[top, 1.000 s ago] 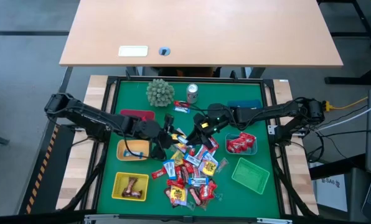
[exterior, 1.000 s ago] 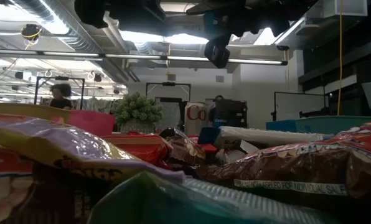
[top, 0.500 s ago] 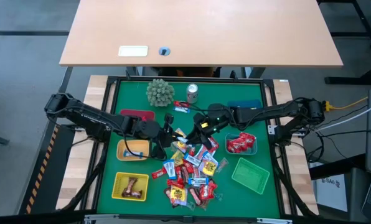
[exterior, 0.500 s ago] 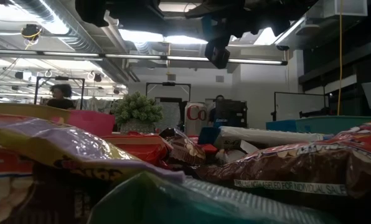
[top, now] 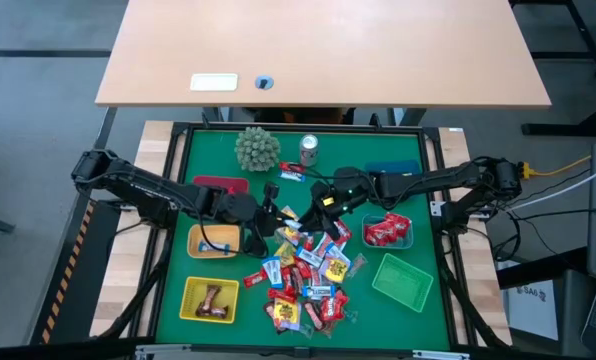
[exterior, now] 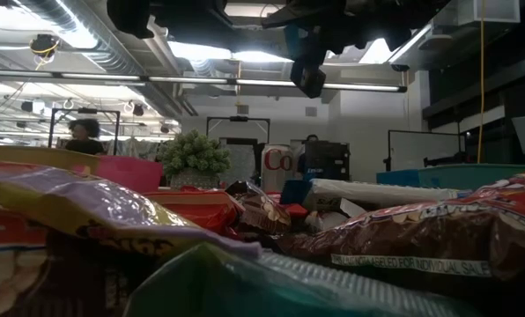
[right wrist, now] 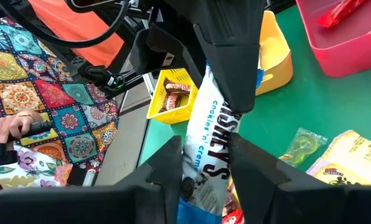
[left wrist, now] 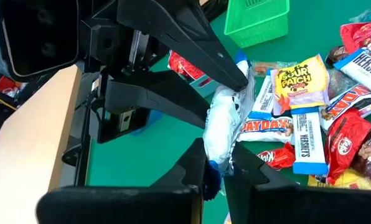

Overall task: Sort candy
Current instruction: Put the white chocolate bar into the orange bin

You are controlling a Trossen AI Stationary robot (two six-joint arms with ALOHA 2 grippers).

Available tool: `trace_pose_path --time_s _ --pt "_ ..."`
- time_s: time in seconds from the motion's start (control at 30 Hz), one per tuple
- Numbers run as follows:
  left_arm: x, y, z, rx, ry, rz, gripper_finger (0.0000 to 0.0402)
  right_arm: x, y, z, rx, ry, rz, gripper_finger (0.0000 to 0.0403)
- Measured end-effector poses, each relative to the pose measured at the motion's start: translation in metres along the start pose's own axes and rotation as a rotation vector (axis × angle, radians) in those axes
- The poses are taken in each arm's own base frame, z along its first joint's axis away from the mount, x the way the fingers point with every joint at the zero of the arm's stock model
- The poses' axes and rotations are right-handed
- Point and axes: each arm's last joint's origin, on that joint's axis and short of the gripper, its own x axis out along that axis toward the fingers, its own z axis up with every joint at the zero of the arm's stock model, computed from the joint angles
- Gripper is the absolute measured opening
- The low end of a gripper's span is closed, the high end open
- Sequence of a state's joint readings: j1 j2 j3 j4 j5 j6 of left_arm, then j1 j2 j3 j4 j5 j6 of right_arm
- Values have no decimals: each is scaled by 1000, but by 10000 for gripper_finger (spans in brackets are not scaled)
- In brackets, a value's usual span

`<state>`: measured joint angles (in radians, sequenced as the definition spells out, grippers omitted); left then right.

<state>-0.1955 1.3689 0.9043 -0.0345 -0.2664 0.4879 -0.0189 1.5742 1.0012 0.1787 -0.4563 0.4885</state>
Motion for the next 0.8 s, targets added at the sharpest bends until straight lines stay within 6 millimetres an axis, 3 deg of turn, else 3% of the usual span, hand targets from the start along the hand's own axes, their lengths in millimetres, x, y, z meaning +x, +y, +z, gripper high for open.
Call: trace_pose_path --time_s 0.4,0.57,0.8 --pt "-10 -7 -6 -283 95 -69 24 -2 -3 1 5 3 7 244" --pt "-26 -13 -8 -374 142 -166 24 -7 -10 5 19 19 40 248" --pt "-63 -24 -19 -573 342 -288 24 -10 -21 4 51 17 -62 239"
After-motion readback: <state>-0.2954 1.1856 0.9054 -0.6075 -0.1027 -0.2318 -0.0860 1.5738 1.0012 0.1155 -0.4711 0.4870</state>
